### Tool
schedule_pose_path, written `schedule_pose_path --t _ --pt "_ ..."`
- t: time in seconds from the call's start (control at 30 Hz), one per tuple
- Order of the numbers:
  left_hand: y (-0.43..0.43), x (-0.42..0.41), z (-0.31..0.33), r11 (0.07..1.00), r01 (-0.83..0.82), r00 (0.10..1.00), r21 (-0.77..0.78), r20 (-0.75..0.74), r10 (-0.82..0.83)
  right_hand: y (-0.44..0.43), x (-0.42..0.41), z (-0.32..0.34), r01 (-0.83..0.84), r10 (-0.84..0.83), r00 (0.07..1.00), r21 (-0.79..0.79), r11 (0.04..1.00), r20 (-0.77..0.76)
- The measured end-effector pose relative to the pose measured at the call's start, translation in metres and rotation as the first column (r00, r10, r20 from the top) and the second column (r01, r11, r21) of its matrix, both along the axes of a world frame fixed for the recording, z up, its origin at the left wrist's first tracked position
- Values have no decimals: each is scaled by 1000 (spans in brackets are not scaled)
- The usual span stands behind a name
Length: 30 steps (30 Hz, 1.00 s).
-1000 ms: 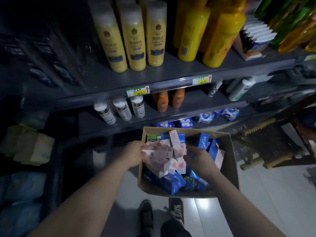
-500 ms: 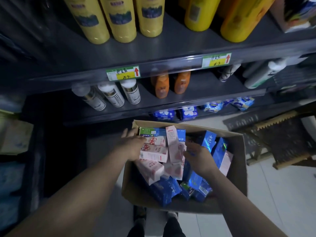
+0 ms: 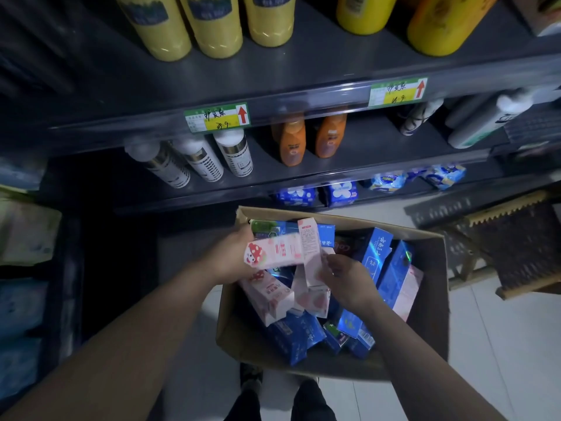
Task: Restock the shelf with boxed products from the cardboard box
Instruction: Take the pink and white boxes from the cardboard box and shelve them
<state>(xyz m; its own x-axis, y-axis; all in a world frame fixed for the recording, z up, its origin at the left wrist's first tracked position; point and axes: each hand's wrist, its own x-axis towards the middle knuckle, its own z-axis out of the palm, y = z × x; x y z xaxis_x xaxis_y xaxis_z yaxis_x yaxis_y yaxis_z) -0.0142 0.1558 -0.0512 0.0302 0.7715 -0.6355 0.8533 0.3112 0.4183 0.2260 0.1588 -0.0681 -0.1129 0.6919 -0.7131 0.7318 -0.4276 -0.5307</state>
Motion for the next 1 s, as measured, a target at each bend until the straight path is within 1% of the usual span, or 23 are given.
schedule_pose_path --t 0.07,0.13,0.2,0.27,0.37,0.43,0.5,0.57,0.63,0.7,0.8,0.9,1.0 --pt "-3 -1 8 992 -124 990 22 67 122 -3 -4 -2 0 0 1000 -16 1000 -2" --pt "-7 -5 14 975 -217 973 58 97 211 -5 -10 -2 22 -22 1000 -25 999 0" --pt "-11 -10 15 959 -274 958 65 110 267 -6 -15 -3 75 -74 997 -32 997 31" --pt "-16 -12 13 954 -294 950 54 125 286 -7 -19 -5 101 -98 993 -40 994 65" --pt "-22 -12 14 923 -384 911 32 176 373 -4 -25 -7 112 -106 991 -75 991 83" --pt "-26 -11 18 896 -444 877 17 215 430 -2 -28 2 90 -85 993 -67 994 76" --pt "-30 -8 25 872 -489 849 16 238 472 -3 -27 14 154 -154 988 -60 986 8" --pt "-33 -6 34 833 -551 817 51 234 526 -7 -24 24 235 -240 969 -82 969 -58" --pt "-38 -8 42 771 -632 757 77 273 594 -11 -22 37 258 -268 957 -99 961 -108" --pt "-45 -12 50 701 -710 675 69 349 650 -15 -26 53 278 -295 939 -113 954 -179" --pt "-55 -19 68 608 -789 577 89 444 685 -19 -37 85 277 -287 927 -74 958 -242" --pt "-65 -27 94 580 -804 565 130 470 678 -25 -50 120 245 -240 933 -15 969 -270" --pt "-73 -37 122 543 -828 516 138 564 644 -31 -64 155 195 -171 938 53 979 -301"
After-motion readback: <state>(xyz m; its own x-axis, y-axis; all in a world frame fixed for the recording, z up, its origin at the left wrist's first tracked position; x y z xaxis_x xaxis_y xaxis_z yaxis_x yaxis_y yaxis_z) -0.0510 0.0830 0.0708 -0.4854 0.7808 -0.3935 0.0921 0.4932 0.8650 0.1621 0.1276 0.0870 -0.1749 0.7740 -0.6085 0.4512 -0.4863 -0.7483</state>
